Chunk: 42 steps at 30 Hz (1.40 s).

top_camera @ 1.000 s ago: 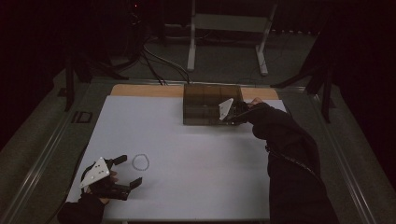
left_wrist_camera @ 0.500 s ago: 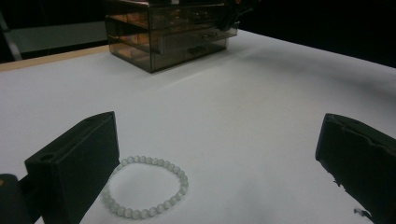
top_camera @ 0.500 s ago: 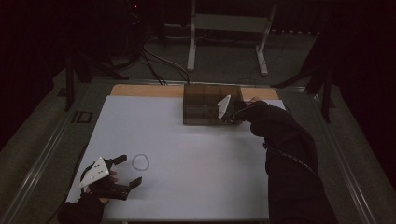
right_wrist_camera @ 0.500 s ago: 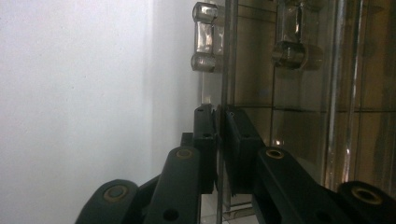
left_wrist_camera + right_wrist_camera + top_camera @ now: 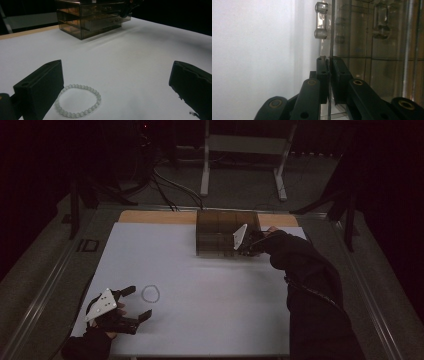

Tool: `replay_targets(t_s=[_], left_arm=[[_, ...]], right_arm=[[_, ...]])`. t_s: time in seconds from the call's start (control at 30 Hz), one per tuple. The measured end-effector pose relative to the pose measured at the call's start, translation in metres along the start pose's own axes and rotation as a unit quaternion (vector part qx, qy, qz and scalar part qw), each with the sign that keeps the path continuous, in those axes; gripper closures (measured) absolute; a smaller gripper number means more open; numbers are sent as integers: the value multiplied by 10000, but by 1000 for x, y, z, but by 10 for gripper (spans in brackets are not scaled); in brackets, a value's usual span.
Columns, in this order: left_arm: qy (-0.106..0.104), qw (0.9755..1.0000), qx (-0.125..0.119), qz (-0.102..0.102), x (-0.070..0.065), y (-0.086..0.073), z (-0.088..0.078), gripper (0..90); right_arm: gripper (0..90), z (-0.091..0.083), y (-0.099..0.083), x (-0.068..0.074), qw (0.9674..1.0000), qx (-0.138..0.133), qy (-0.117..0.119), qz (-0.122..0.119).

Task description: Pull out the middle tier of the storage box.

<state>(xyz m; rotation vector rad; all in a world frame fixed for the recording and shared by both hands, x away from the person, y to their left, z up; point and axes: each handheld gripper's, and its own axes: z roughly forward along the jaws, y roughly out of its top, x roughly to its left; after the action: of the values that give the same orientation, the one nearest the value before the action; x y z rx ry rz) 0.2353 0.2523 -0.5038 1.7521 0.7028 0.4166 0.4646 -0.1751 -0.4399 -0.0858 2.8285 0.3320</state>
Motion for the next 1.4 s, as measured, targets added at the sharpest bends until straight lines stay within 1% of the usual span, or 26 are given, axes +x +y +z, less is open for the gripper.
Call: replay_targets(t_s=[0.1, 0.17, 0.23, 0.63, 0.7, 0.83, 1.0, 1.07, 1.2, 1.3, 1.37, 1.4], left_arm=[[-4, 10000, 7, -39, 0, 0, 1, 11], [1, 10000, 0, -26, 0, 0, 0, 11], [5, 10000, -2, -22, 0, 0, 0, 11], [7, 10000, 1, -26, 1, -1, 1, 11], [6, 10000, -3, -23, 1, -1, 1, 11], [12, 10000, 17, -13, 1, -1, 1, 11], [11, 10000, 12, -15, 1, -1, 1, 11], [10, 10000, 18, -16, 1, -1, 1, 11], [15, 10000, 23, -12, 0, -1, 1, 11], [12, 10000, 25, -9, 1, -1, 1, 11], [17, 10000, 17, -22, 1, -1, 1, 11], [15, 10000, 21, -22, 1, -1, 1, 11]], right_arm=[[862, -1, 0, 4, 10000, -27, 9, -40], [863, -2, -1, 6, 10000, -40, 30, -6], [863, -3, -1, 8, 10000, -41, 42, -64], [863, -8, -2, 21, 9999, -77, 62, -105], [863, -8, -2, 22, 9999, -84, 57, -94], [863, -8, -1, 24, 9998, -74, 51, -153], [871, -3, -4, 25, 9998, -71, 68, -177], [871, -3, -5, 25, 9998, -114, 67, -122], [871, -3, -5, 26, 9998, -121, 32, -131], [870, -3, -5, 27, 9999, -118, 33, -121], [871, -3, -5, 26, 9999, -143, 54, -70], [870, -3, -4, 27, 9998, -144, 56, -98]])
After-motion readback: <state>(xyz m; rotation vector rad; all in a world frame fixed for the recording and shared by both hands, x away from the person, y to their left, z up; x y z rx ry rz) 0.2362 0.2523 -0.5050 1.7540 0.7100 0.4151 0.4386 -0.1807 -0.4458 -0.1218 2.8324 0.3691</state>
